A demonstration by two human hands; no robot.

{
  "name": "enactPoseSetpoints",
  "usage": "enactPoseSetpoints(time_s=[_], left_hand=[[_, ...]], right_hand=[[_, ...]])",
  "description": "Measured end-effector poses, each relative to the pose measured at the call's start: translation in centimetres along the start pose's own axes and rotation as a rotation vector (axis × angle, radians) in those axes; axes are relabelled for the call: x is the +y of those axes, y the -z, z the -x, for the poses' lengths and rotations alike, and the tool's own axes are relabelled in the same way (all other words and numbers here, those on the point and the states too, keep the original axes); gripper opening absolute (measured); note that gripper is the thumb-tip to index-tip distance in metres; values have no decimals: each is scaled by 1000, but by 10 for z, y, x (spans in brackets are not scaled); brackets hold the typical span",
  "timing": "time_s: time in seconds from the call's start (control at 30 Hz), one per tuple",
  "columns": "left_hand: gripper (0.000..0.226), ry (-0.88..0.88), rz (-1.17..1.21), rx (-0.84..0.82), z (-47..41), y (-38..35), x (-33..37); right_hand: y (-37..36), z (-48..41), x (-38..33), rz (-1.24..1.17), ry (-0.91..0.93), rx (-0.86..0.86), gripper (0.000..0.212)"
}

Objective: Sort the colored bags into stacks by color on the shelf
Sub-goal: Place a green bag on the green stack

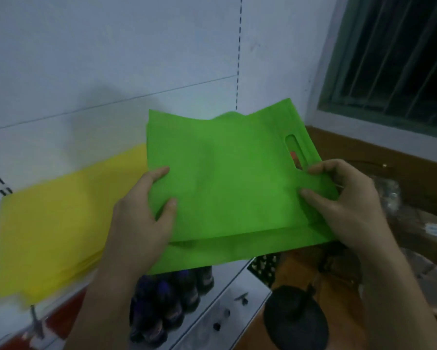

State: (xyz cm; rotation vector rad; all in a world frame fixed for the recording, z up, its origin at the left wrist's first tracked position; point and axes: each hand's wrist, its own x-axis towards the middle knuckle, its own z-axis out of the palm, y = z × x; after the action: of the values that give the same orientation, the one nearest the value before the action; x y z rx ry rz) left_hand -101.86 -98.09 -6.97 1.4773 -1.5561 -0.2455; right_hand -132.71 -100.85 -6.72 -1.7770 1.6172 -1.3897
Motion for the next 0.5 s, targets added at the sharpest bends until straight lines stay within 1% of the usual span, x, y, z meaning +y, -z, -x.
enactPoseSetpoints(time_s=[0.13, 0.3, 0.5], left_hand=[[46, 83, -105, 65, -38, -44, 11], [39, 191, -252, 116, -69, -90, 17], [42, 263, -414, 49, -122, -122, 14]], right_hand=[[-6, -93, 39, 82, 71, -92, 38], [-28, -189, 64, 205, 168, -206, 35], [-83, -286, 87, 302, 229, -331, 38]])
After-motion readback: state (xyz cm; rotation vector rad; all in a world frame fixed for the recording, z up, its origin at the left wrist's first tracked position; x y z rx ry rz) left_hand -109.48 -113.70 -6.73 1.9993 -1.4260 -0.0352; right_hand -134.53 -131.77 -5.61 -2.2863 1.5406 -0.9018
